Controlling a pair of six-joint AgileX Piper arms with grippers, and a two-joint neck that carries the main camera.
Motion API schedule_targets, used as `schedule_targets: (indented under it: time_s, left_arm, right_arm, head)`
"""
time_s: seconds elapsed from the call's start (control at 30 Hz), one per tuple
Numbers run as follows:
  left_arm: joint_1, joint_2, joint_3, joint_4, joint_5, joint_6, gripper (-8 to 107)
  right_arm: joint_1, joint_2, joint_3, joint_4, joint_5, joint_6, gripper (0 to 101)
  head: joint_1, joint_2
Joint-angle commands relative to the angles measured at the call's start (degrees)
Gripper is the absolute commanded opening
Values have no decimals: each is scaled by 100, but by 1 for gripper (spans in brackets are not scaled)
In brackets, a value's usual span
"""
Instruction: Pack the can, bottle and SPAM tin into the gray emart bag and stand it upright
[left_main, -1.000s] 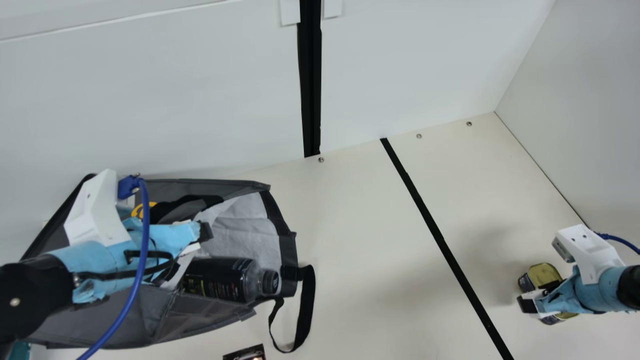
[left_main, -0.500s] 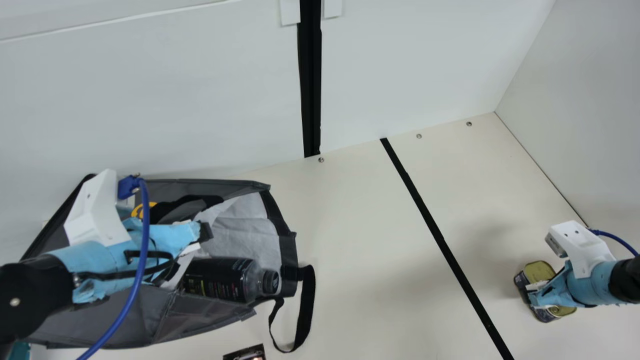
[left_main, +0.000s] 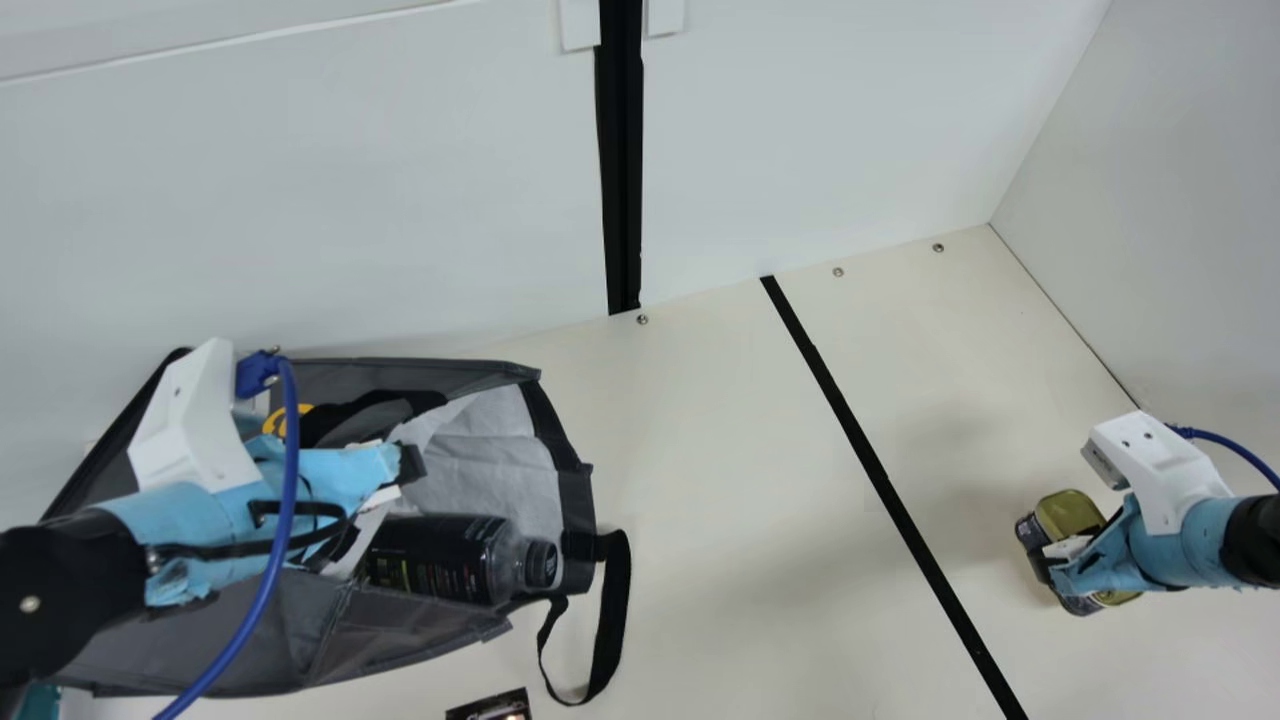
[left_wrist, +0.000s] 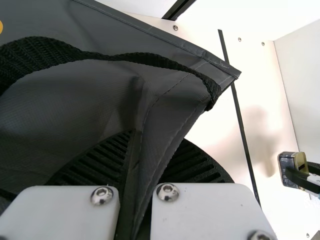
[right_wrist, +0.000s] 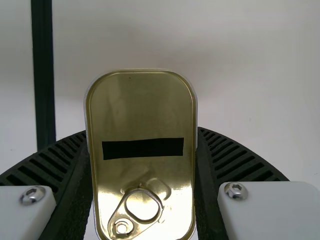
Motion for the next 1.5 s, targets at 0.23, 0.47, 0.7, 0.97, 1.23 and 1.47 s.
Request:
schedule_targets:
  time_s: [0.23,0.47,0.7,0.97,1.23,1.47]
  left_arm:
    - [0,0,0,0,0,0,-8]
    - [0,0,0,0,0,0,-8]
    - [0,0,0,0,0,0,-8]
    - [0,0,0,0,0,0,-8]
    - [0,0,0,0,0,0,-8]
    - [0,0,0,0,0,0,-8]
  right_arm:
    - [415,-459,-48,-100,206,185,0]
    - [824,-794,-67,-201,372,407,0]
    - [1287,-1112,-83,-292,550,642,0]
    - [1780,-1438,-102,-409,774,846,0]
    - [2321,-1730,-106,-555,979,1059,0]
    - [2905,-1959,-109,-715,1136,1312,0]
  head:
    - [-130,-5]
    - [-130,-5]
    - [-130,-5]
    - [-130,-5]
    - [-130,-5]
    - [-130,-5]
